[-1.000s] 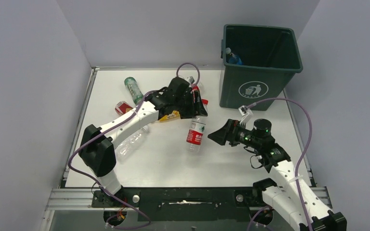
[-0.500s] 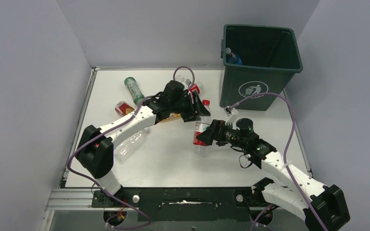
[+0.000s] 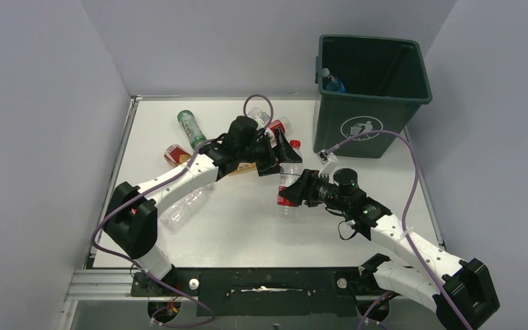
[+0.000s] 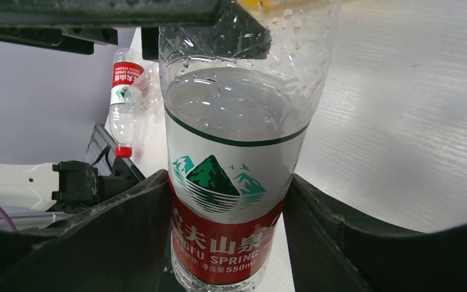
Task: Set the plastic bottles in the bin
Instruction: Pick up the plastic bottle at the center of the board.
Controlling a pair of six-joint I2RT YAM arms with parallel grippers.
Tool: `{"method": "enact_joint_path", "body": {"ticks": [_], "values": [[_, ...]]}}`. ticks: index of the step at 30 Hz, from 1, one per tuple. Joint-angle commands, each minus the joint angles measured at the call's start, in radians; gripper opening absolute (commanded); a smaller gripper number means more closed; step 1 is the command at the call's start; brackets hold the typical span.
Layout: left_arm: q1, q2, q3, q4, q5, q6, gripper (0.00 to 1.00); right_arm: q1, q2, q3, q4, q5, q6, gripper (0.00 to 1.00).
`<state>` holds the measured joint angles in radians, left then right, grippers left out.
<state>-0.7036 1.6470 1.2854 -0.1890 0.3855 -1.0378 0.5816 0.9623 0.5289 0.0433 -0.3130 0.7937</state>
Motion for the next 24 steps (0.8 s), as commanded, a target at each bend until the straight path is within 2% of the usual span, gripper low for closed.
{"method": "enact_joint_path", "body": {"ticks": [1, 6, 11, 17, 24], "values": [[0.016, -0.075, -0.007, 0.040, 0.036, 0.041, 0.87, 0.007, -0.028, 0.057, 0.027, 0.046, -0.009, 0.54], [0.039, -0.149, 0.011, -0.034, 0.000, 0.173, 0.87, 0.009, -0.053, 0.076, -0.012, 0.065, -0.016, 0.53], [0.051, -0.258, 0.076, -0.228, -0.156, 0.351, 0.87, 0.009, -0.068, 0.163, -0.113, 0.106, -0.067, 0.53], [0.083, -0.346, 0.111, -0.439, -0.320, 0.469, 0.87, 0.000, -0.039, 0.372, -0.262, 0.164, -0.173, 0.53], [0.220, -0.375, 0.091, -0.570, -0.356, 0.536, 0.87, -0.079, 0.046, 0.704, -0.395, 0.165, -0.295, 0.53]]}}
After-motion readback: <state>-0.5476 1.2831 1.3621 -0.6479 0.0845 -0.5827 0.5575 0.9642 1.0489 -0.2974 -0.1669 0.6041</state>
